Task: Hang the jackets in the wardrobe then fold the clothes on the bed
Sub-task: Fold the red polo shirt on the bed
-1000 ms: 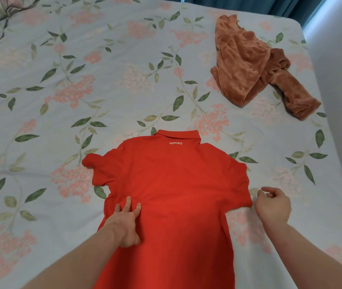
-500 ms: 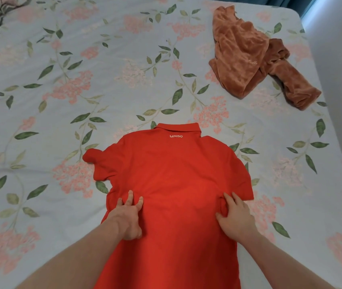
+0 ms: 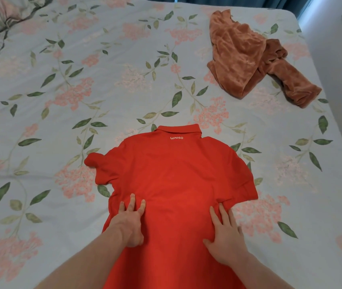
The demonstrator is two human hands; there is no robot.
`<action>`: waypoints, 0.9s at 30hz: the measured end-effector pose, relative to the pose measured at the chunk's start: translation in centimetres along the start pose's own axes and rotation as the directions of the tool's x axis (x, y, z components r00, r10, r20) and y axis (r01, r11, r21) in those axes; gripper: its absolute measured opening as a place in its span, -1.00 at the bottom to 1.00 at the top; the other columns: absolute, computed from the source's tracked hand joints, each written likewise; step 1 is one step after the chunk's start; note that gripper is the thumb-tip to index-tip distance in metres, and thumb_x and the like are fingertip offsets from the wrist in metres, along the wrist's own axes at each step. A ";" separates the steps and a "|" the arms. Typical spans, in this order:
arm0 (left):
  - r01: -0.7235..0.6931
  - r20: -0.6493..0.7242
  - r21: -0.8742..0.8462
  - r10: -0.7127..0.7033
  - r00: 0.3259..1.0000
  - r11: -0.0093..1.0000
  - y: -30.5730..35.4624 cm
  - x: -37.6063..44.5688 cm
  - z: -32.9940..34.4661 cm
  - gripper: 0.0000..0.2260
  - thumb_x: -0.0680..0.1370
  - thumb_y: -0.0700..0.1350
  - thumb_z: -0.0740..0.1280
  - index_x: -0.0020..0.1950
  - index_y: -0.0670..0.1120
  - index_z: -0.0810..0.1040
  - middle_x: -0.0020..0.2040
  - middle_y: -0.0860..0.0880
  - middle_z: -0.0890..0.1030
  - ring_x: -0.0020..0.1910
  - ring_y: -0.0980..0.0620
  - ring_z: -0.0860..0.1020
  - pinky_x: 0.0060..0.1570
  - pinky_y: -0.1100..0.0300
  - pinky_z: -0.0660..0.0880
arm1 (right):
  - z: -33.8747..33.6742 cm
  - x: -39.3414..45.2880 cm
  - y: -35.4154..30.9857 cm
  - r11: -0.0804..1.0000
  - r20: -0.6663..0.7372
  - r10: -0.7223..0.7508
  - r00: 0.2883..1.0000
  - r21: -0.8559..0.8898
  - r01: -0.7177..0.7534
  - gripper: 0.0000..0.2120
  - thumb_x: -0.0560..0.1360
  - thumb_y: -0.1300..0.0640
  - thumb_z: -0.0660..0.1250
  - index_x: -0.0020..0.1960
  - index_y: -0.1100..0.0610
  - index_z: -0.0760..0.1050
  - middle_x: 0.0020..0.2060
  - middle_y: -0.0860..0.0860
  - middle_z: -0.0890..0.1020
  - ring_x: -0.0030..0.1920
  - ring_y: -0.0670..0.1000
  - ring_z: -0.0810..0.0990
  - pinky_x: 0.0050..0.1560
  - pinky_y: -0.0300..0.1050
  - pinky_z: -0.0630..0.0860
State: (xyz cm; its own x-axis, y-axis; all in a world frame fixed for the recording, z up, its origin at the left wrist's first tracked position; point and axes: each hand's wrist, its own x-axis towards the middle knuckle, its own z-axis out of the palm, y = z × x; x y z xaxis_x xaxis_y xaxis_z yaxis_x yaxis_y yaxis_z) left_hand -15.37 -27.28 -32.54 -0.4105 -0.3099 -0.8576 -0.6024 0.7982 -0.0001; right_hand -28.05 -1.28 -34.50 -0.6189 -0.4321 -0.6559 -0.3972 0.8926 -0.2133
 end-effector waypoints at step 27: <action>-0.180 -0.585 -0.579 -0.251 0.771 0.795 -6.1 1.2 -7.6 -0.58 0.38 0.05 0.39 0.24 0.05 0.57 0.13 0.03 0.56 0.05 -0.01 0.61 0.15 0.03 0.57 | 2.1 0.4 -7.0 0.991 0.048 -0.009 0.999 -0.131 0.015 0.31 0.38 -0.21 0.56 0.57 -0.16 -0.52 0.55 0.03 -0.51 0.62 0.25 -0.31 0.54 0.31 0.14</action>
State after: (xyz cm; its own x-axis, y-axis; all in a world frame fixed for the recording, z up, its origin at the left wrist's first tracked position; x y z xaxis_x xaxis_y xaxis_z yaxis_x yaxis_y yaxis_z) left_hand -17.40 -36.40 -29.67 -0.5661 -0.7413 -0.3606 -0.8013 0.3919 0.4521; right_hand -24.05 -7.44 -34.81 -0.5821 -0.4330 -0.6882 -0.4917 0.8616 -0.1262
